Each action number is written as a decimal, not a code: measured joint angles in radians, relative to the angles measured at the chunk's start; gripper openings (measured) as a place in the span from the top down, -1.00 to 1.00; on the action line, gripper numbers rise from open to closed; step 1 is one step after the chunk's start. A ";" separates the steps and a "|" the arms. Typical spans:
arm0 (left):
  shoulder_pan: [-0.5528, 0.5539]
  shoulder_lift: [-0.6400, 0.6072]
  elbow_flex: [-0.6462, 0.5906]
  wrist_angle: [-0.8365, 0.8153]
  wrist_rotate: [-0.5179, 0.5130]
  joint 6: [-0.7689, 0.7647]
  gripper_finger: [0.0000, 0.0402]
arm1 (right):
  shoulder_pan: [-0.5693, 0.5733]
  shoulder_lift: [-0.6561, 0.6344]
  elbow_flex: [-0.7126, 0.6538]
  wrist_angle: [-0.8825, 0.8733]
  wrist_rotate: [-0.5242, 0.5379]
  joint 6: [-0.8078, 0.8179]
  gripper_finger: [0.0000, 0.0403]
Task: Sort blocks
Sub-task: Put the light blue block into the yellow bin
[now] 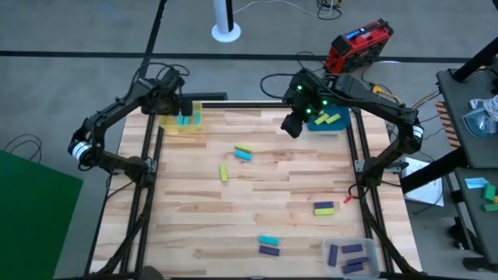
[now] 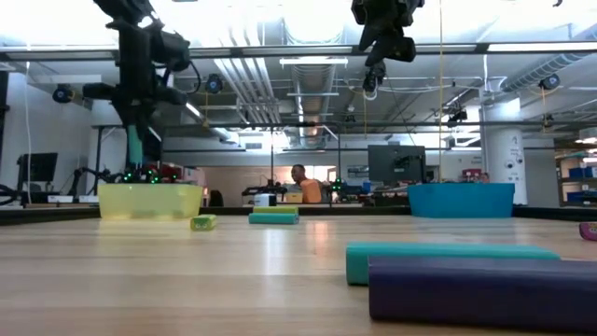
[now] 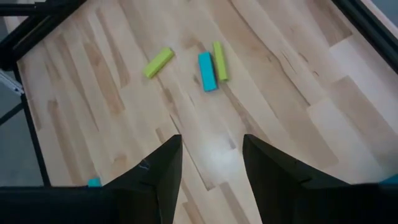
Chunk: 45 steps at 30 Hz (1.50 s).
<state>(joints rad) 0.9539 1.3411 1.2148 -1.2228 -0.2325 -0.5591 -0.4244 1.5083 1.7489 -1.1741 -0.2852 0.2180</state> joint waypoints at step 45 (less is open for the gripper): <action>0.015 0.185 -0.079 0.177 -0.101 0.050 0.74 | 0.001 0.001 -0.002 0.007 0.000 0.036 0.23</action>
<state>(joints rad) 0.9688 1.5265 1.1362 -1.0454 -0.3340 -0.5095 -0.4236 1.5089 1.7466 -1.1675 -0.2855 0.2543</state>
